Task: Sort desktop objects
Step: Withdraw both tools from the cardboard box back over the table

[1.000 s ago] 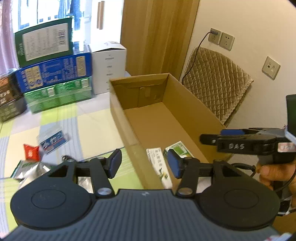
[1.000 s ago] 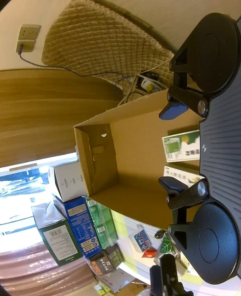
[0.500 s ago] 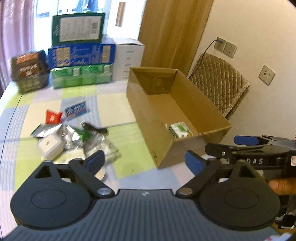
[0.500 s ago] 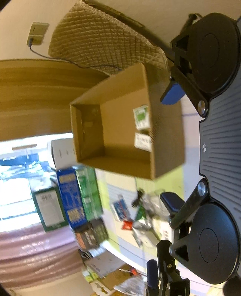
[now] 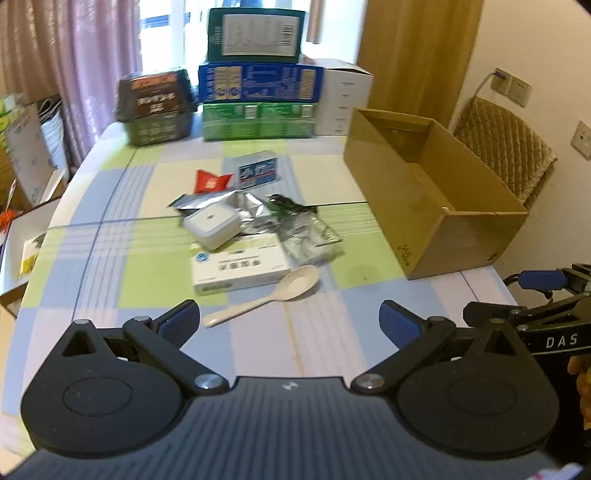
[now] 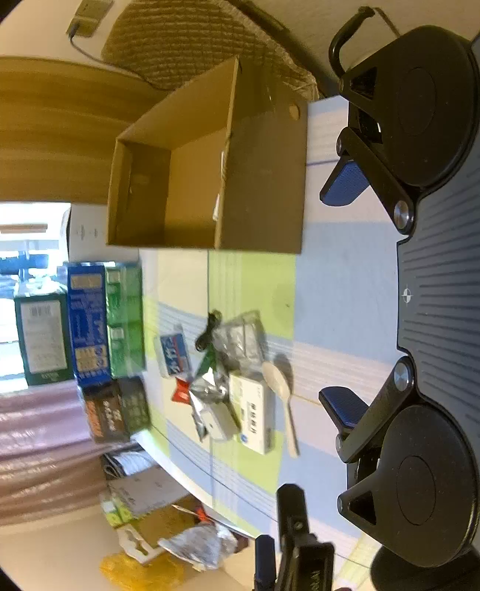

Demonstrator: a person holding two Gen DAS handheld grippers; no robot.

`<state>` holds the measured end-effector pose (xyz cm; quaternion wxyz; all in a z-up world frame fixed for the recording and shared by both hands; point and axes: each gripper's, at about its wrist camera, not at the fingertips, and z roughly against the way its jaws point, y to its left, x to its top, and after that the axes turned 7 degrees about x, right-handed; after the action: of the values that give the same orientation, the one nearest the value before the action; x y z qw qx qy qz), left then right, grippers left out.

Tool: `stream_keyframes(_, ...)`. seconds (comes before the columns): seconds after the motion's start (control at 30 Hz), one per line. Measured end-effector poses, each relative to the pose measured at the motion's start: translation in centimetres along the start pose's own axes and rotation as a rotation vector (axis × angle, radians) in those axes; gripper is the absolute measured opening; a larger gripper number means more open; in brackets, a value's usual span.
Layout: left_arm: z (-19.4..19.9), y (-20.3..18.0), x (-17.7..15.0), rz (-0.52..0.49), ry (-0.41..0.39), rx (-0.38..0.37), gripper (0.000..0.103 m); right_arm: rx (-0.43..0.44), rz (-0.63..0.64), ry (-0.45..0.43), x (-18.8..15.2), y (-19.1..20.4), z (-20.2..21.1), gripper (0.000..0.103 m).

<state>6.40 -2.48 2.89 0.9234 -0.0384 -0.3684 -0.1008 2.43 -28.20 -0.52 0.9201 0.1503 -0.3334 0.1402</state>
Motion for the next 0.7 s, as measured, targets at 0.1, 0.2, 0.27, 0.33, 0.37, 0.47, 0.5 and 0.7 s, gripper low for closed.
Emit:
stream_keyframes(0.1,0.4,1.1,-0.6,0.001,0.003,0.032,0.102,0.014,0.018,0.012,-0.1,0.8,-0.4,0.101)
stream_keyframes(0.2,0.6,1.9,-1.0,0.003,0.003,0.045,0.102,0.022,0.038,0.018,-0.1,1.6,-0.7,0.101)
stream_keyframes(0.27,0.8,2.4,-1.2,0.008,0.004,0.048,0.102,0.026,0.049,0.021,-0.1,2.2,-0.9,0.101)
stream_keyframes(0.33,0.9,2.9,-1.4,0.008,0.007,0.053,0.102,0.031,0.056,0.023,0.0,2.7,-1.2,0.101)
stream_keyframes(0.37,0.9,3.1,-1.5,0.008,0.007,0.055,0.102,0.034,0.058,0.024,0.0,2.9,-1.3,0.101)
stream_keyframes(0.47,1.1,3.8,-1.7,0.014,0.008,0.06,0.102,0.042,0.069,0.033,-0.1,3.5,-1.8,0.101)
stream_keyframes(0.5,1.1,4.0,-1.8,0.015,0.008,0.062,0.102,0.045,0.074,0.036,-0.1,3.7,-1.9,0.101)
stream_keyframes(0.7,1.0,4.9,-2.4,0.017,0.017,0.071,0.102,0.055,0.092,0.049,-0.4,4.2,-2.5,0.101)
